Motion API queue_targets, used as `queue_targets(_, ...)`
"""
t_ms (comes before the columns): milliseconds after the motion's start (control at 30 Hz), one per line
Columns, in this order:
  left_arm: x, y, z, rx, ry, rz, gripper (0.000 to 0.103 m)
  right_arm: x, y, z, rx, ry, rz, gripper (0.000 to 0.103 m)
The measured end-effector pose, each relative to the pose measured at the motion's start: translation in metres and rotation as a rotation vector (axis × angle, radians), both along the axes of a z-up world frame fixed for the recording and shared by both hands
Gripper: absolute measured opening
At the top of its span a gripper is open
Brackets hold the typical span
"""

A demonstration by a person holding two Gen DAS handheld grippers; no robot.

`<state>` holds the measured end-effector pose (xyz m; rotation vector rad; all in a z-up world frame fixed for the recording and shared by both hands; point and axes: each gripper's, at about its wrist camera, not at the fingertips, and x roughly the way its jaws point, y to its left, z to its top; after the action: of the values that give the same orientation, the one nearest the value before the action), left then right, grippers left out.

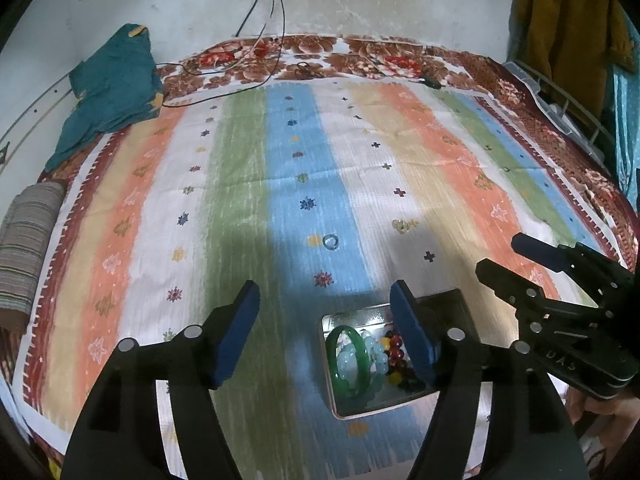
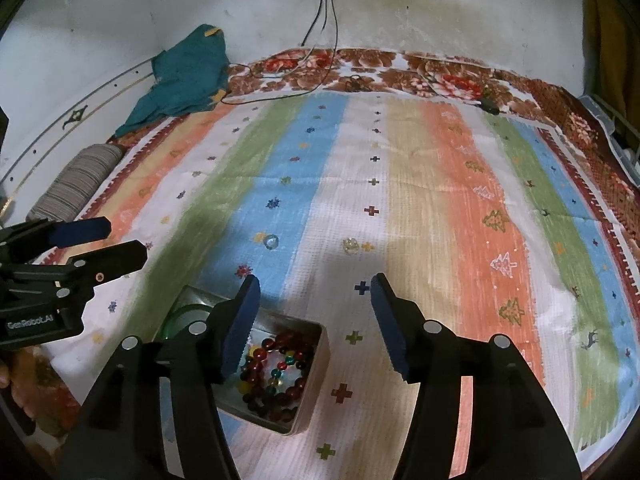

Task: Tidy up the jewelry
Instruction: 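Move both open grippers toward the small silver ring and gold charm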

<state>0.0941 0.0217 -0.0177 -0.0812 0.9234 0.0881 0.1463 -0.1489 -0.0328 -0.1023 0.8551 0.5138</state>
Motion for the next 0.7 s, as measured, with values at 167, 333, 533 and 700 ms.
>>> queue_targets(167, 0.008, 0.005, -0.001, 0.003, 0.008, 0.014, 0.070, 0.007, 0.000, -0.003, -0.005, 0.011, 0.000, 0.062)
queue_targets(333, 0.014, 0.011, -0.004, -0.007, 0.023, 0.022, 0.071, 0.015, 0.002, -0.008, -0.020, 0.029, 0.003, 0.065)
queue_targets(533, 0.026, 0.013, -0.012, -0.005, 0.052, 0.011, 0.072, 0.033, -0.002, -0.013, 0.003, 0.069, -0.017, 0.070)
queue_targets(700, 0.042, 0.016, -0.024, -0.010, 0.086, 0.014, 0.072, 0.050, -0.004, -0.023, 0.003, 0.107, -0.039, 0.070)
